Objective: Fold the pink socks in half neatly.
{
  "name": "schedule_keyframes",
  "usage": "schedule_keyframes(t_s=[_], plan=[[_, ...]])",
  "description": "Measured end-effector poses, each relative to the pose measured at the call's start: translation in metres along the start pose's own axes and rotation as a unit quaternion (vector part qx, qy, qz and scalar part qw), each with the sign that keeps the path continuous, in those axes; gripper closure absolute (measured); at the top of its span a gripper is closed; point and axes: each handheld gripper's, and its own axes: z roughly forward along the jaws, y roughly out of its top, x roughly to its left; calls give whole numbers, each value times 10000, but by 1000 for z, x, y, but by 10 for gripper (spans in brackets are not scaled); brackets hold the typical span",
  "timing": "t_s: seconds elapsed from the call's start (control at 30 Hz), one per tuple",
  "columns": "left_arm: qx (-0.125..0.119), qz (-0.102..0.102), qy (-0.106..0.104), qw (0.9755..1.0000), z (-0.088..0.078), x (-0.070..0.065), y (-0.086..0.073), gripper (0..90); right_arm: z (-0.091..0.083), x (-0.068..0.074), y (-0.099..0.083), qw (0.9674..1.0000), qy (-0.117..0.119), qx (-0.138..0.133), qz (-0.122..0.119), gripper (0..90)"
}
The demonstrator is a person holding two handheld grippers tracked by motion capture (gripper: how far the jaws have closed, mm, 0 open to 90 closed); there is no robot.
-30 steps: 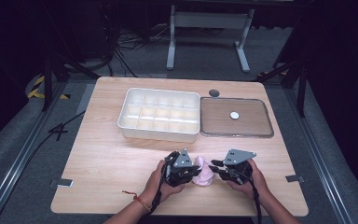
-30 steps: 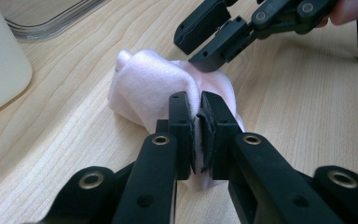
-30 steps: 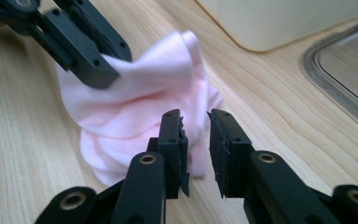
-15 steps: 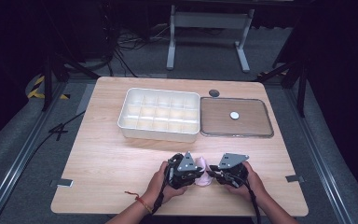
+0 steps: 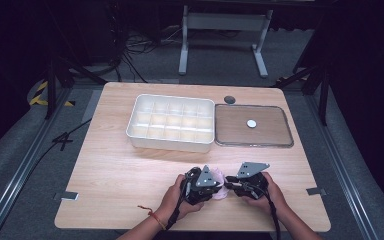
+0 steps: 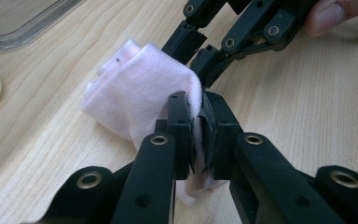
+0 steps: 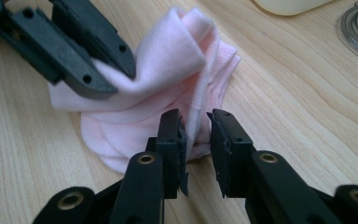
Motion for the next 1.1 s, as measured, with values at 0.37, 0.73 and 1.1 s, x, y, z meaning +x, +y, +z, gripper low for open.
schedule_keyframes(t_s=[0.37, 0.73, 1.1], plan=[[102, 74, 61, 9999, 7, -3, 0, 813, 2, -1, 1, 9999, 53, -21, 121, 760], [133, 69, 70, 9999, 9, -3, -1, 806, -26, -7, 11, 9960, -78, -857, 232, 740], [95, 38, 45, 9999, 10, -2, -1, 797, -6, 5, 23, 9968, 103, -774, -165, 777]])
